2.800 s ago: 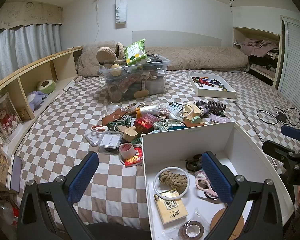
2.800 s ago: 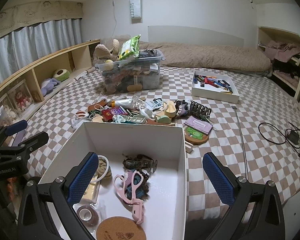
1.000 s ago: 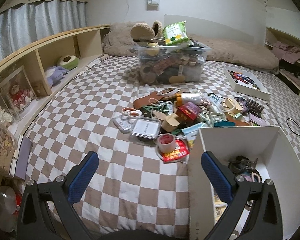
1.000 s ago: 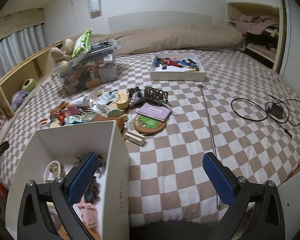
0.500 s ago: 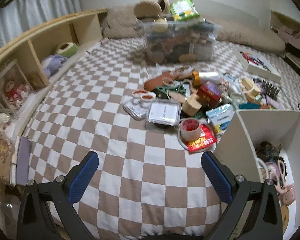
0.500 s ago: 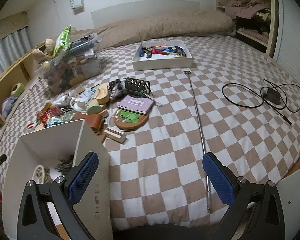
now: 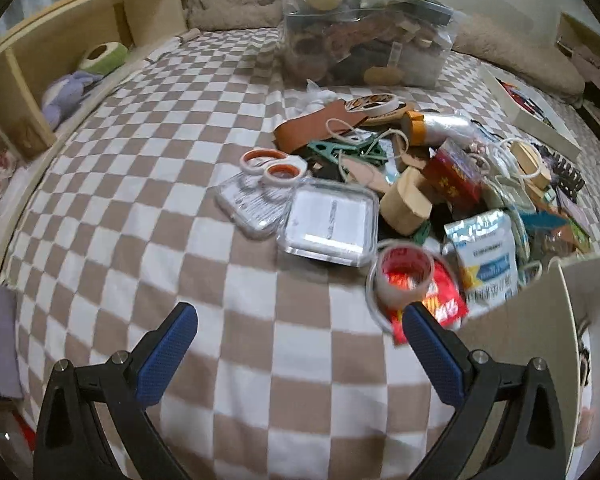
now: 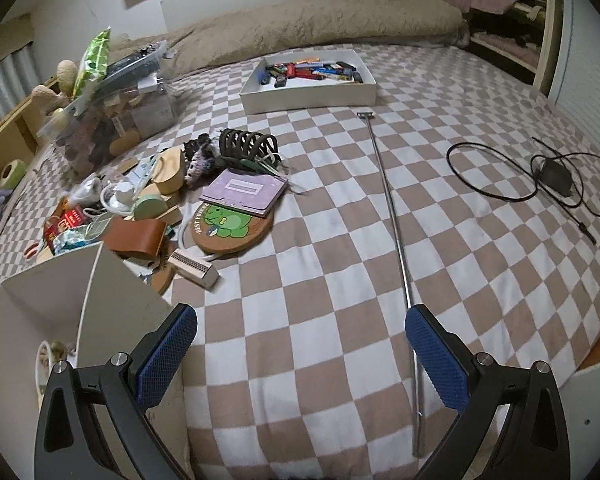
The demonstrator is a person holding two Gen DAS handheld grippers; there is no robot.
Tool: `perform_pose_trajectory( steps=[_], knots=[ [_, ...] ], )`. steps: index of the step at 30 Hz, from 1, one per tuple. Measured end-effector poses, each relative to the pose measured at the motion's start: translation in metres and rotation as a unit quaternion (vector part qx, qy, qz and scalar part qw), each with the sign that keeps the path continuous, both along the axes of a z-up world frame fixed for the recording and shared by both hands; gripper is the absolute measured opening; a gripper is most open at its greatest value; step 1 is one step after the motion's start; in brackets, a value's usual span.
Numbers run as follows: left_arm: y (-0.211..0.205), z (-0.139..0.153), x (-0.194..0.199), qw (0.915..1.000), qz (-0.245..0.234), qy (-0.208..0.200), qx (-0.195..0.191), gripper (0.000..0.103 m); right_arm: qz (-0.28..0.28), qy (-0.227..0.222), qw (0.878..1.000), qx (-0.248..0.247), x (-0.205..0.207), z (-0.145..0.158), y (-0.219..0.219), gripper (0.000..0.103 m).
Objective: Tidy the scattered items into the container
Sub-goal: 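Grasp the purple card box with the right tool while the left tool grasps the clear nail-studio case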
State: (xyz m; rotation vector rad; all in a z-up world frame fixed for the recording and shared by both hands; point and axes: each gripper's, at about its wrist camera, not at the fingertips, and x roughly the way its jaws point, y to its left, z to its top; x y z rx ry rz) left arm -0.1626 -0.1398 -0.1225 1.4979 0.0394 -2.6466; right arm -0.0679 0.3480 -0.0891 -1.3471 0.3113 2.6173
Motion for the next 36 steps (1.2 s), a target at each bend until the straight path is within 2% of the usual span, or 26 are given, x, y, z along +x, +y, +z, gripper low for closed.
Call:
perform_pose_trajectory(
  steps=[9, 16, 20, 25, 29, 32, 36],
  knots=[
    [0.009, -0.017, -0.041, 0.9999, 0.000, -0.007, -0.011, 0.103, 0.001, -0.005, 1.000, -0.013, -0.028, -0.011, -0.001, 0.103],
    [0.013, -0.036, -0.063, 0.9993, 0.005, -0.017, -0.034, 0.103, -0.002, 0.042, 0.999, -0.021, -0.051, -0.012, -0.003, 0.103],
    [0.010, -0.040, -0.070, 0.9996, 0.006, -0.013, -0.024, 0.103, -0.004, 0.052, 0.998, -0.025, -0.065, -0.017, -0.002, 0.103],
    [0.007, -0.048, -0.073, 0.9998, 0.013, -0.002, -0.014, 0.103, -0.003, 0.033, 0.999, 0.011, -0.088, -0.036, -0.006, 0.103],
    [0.000, -0.053, -0.071, 0.9995, 0.029, 0.007, 0.006, 0.103, 0.019, -0.015, 1.000, -0.018, -0.107, -0.057, -0.003, 0.103],
    [-0.004, -0.055, -0.069, 0.9990, 0.037, 0.009, 0.025, 0.103, 0.031, -0.026, 0.998, -0.043, -0.117, -0.064, -0.003, 0.103],
    [-0.002, -0.056, -0.066, 0.9991, 0.030, 0.024, 0.020, 0.103, 0.038, -0.024, 0.997, -0.059, -0.130, -0.061, -0.006, 0.103]
  ],
)
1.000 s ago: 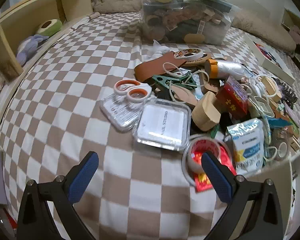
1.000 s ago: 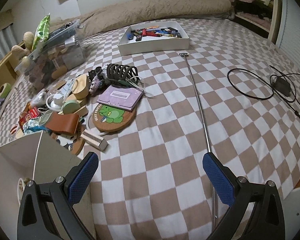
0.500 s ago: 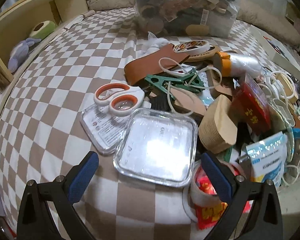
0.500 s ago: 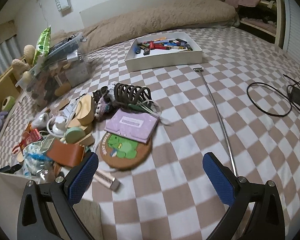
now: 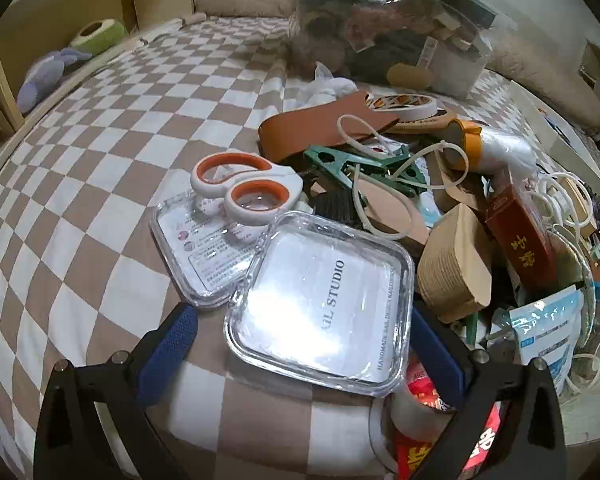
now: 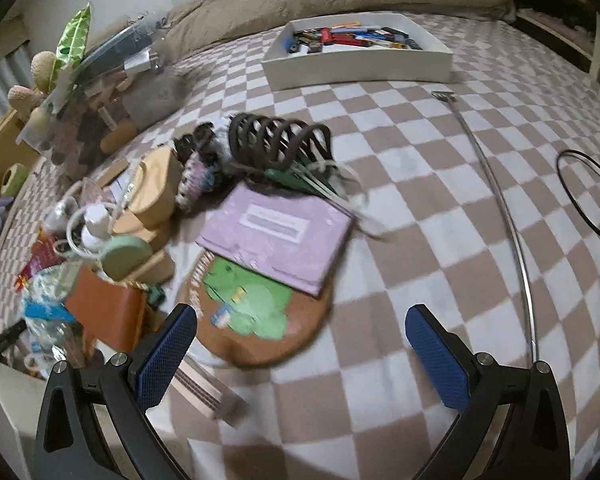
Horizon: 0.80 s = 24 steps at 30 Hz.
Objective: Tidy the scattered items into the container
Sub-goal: 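Grasp the purple card box with the right tool while the left tool grasps the clear nail-studio case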
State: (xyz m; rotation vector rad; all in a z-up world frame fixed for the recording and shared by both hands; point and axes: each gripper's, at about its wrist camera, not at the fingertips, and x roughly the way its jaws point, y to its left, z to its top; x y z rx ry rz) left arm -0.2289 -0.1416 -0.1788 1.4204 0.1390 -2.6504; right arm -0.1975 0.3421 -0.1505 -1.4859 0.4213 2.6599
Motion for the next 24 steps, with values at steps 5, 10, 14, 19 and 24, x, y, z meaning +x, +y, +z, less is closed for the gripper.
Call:
perform_pose_trajectory(
  steps=[5, 10, 14, 19, 24],
  knots=[
    [-0.001, 0.000, 0.002, 0.9999, -0.006, 0.012, 0.001, 0.103, -0.014, -0.008, 1.000, -0.020, -0.025, -0.002, -0.002, 0.103],
    [0.001, 0.000, 0.004, 0.9997, -0.007, 0.021, -0.003, 0.103, -0.019, -0.002, 0.999, 0.041, -0.051, -0.002, -0.020, 0.103],
    [0.001, 0.000, 0.003, 0.9997, -0.007, 0.021, -0.004, 0.103, -0.039, -0.059, 0.997, 0.038, -0.074, -0.015, -0.023, 0.103],
    [0.002, 0.000, 0.003, 0.9996, -0.010, 0.025, -0.008, 0.103, -0.093, -0.088, 0.991, -0.034, -0.085, -0.026, -0.006, 0.103],
    [0.008, 0.003, 0.005, 0.9990, -0.029, 0.034, -0.006, 0.084, -0.109, -0.098, 0.989, -0.037, -0.091, -0.030, -0.005, 0.103]
  ],
)
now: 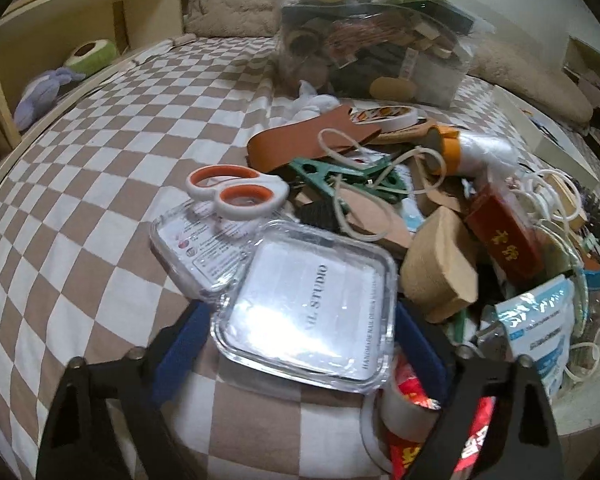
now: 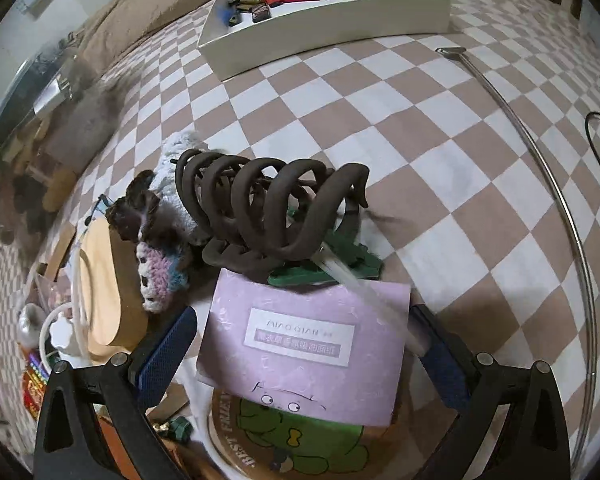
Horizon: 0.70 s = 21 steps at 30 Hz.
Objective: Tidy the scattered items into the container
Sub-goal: 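Grasp the purple card box with the right tool while the left tool grasps the clear nail-studio case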
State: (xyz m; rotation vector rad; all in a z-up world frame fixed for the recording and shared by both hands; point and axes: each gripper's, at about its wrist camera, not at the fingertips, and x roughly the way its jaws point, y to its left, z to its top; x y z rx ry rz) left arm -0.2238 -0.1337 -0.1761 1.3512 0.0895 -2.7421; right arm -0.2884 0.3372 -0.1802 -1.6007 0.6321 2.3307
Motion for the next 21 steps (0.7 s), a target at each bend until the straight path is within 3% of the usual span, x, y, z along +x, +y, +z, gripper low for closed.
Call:
perform_pose_trajectory(
  steps=[11, 17, 21],
  knots=[
    [0.002, 0.003, 0.004, 1.0000, -0.009, 0.004, 0.001, 0.079, 0.052, -0.035, 0.996, 0.062, -0.008, -0.005, -0.019, 0.103],
    [0.001, 0.005, 0.009, 1.0000, -0.006, 0.005, 0.001, 0.079, 0.065, -0.025, 0.996, 0.049, 0.000, -0.003, -0.013, 0.102],
    [-0.001, 0.006, 0.011, 1.0000, -0.001, 0.001, 0.002, 0.079, 0.079, -0.002, 0.993, 0.092, 0.012, 0.003, -0.008, 0.100]
  ],
)
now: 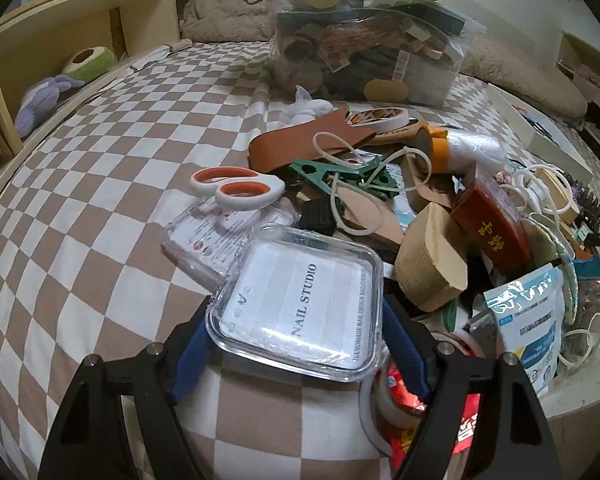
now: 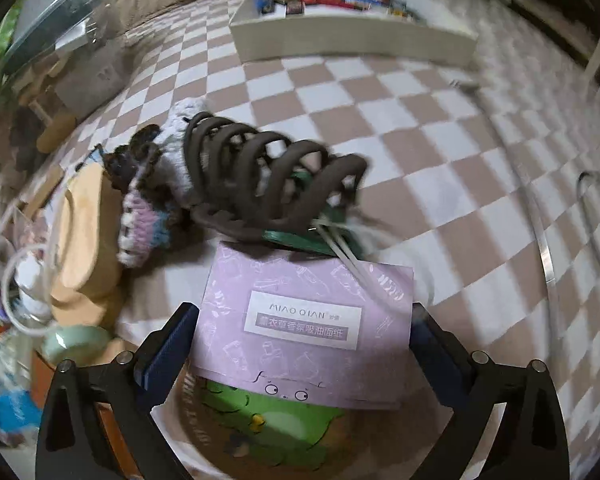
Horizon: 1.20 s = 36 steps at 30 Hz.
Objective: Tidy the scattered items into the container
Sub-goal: 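Lift the purple card box with the right tool while the left tool lifts the clear case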
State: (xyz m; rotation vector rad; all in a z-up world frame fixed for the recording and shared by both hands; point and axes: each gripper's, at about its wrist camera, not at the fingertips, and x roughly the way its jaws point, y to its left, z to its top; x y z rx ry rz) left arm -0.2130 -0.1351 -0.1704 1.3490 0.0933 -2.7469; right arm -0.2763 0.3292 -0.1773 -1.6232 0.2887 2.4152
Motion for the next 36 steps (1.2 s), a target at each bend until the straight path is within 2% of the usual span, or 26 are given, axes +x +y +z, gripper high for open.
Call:
perform_pose_trajectory(
  steps=[2, 13, 19, 23, 31, 36],
  knots=[
    [-0.002, 0.001, 0.001, 1.0000, 0.003, 0.001, 0.005, 0.079, 0.003, 0.010, 1.000, 0.000, 0.010, 0.002, 0.005, 0.100],
    [-0.010, 0.004, 0.005, 0.9998, 0.018, 0.004, 0.012, 0.079, 0.026, 0.095, 0.993, -0.069, 0.056, 0.031, 0.023, 0.100],
    [-0.010, 0.010, 0.012, 0.9997, 0.014, 0.013, 0.012, 0.079, 0.047, 0.116, 0.990, -0.066, 0.077, 0.041, 0.018, 0.100],
    [-0.009, 0.015, 0.016, 0.9996, 0.015, 0.020, 0.012, 0.079, 0.044, 0.132, 0.988, -0.072, 0.096, 0.046, 0.022, 0.100],
    [-0.006, 0.016, 0.019, 0.9997, 0.012, 0.020, 0.012, 0.079, 0.026, 0.157, 0.980, -0.116, 0.120, 0.044, 0.030, 0.100],
    [-0.007, 0.022, 0.022, 0.9992, 0.014, 0.032, 0.018, 0.079, 0.023, 0.179, 0.978, -0.106, 0.132, 0.051, 0.029, 0.100]
  ],
)
